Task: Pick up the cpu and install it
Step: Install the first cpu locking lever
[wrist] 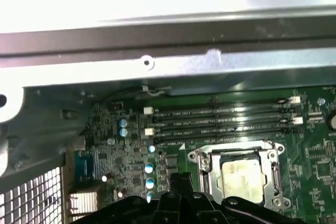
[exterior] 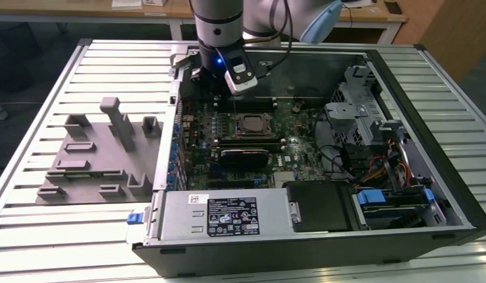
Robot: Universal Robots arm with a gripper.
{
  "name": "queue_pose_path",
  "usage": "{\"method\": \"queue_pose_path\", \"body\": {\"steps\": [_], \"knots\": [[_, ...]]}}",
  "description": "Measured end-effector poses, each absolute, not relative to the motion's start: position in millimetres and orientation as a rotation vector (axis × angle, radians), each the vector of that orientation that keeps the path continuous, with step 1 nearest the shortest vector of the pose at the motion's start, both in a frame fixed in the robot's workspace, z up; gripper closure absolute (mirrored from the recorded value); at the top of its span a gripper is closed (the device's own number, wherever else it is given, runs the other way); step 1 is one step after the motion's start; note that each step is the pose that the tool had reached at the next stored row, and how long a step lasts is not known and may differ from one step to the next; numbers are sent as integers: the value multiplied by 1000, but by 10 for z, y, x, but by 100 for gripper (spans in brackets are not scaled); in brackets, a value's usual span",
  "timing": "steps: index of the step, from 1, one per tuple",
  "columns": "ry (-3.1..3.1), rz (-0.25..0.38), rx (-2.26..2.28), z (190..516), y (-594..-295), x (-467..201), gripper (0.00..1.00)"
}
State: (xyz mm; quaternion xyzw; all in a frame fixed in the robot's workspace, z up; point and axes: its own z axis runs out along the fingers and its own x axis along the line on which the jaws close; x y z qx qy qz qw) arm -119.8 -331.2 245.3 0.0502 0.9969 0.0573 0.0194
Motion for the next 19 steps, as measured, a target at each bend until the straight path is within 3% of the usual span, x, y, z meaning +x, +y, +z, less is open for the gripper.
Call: {"method": "queue_pose_path", "body": {"steps": [10, 19], "knots": [[3085, 339, 159, 2495, -3312, -1198, 89], [3080, 383, 159, 2547, -3312, -1197, 89]]}}
